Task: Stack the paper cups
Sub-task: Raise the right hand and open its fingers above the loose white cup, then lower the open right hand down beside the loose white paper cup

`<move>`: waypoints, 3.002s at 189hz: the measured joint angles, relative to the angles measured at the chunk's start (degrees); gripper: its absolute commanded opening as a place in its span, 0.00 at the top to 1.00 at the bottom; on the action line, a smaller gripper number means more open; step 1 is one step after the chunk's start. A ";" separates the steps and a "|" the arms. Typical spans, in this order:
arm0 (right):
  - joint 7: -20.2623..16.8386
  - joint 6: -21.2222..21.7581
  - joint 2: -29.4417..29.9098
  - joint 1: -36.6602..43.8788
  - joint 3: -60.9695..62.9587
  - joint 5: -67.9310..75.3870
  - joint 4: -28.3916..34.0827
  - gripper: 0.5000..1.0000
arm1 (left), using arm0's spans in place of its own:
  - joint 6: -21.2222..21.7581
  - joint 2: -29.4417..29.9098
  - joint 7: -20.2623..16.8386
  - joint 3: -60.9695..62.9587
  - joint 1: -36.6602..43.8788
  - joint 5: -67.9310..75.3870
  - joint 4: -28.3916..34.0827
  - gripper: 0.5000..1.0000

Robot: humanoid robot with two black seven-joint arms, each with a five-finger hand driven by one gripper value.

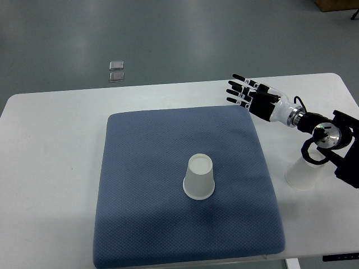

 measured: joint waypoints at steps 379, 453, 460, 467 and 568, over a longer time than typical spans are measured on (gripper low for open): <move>7.19 9.38 -19.31 1.53 2.50 -27.87 4.45 0.16 | 0.49 0.00 0.01 0.15 -0.02 0.00 0.59 0.00; 7.78 9.53 -28.43 1.99 1.79 -53.29 14.07 0.15 | 0.49 0.00 0.01 0.15 -0.02 0.01 0.59 0.00; 8.55 9.54 -29.74 1.84 1.74 -55.35 15.38 0.15 | 0.49 0.00 0.01 0.15 -0.02 0.00 0.59 0.00; 9.45 9.54 -30.73 1.74 1.72 -57.09 16.40 0.15 | 0.49 0.00 0.01 0.15 -0.02 0.00 0.59 0.00; 16.44 9.27 -39.19 0.70 -11.52 -68.18 27.40 0.15 | 0.49 0.00 0.01 0.15 -0.02 0.00 0.59 0.00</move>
